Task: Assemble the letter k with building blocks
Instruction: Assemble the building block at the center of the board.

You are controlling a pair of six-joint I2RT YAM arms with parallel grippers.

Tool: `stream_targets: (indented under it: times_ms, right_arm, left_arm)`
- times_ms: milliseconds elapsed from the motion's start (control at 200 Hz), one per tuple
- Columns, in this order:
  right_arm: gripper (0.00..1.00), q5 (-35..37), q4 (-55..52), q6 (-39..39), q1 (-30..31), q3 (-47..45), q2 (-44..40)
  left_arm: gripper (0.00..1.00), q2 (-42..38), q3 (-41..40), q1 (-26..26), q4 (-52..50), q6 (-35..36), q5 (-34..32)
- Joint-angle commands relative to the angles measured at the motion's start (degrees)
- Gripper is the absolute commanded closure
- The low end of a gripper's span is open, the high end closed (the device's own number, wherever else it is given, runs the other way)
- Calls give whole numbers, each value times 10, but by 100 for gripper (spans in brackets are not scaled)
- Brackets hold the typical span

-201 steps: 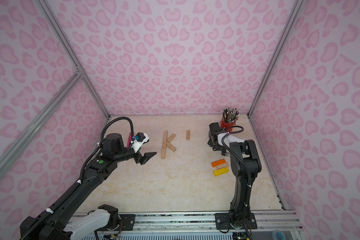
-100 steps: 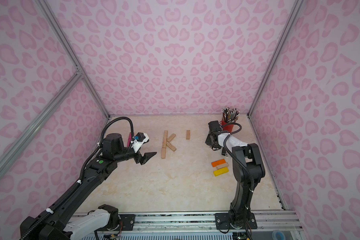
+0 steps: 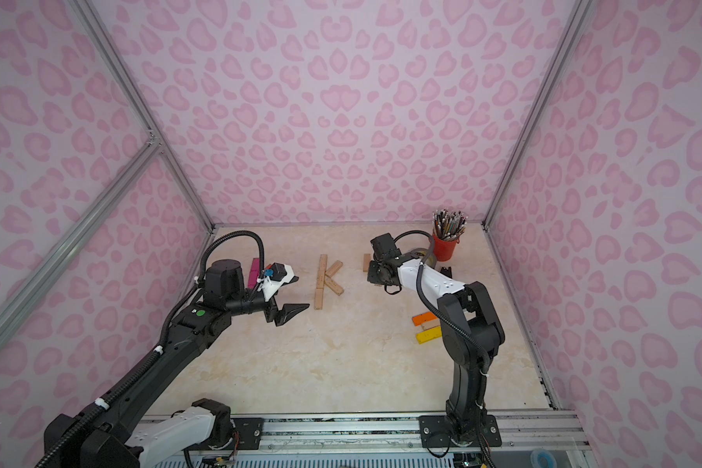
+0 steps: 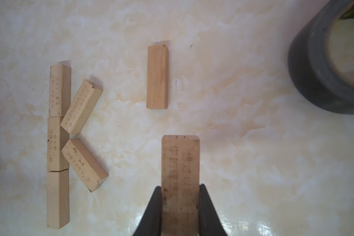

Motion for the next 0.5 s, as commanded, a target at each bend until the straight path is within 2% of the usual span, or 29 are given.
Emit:
stream_targets:
  times_ms: [0, 491]
  right_arm:
    - [88, 0, -8, 4, 15, 13, 21]
    - [88, 13, -15, -2, 35, 74, 110]
  left_arm:
    - [11, 4, 3, -3, -11, 20, 30]
    - [11, 5, 0, -8, -10, 18, -9]
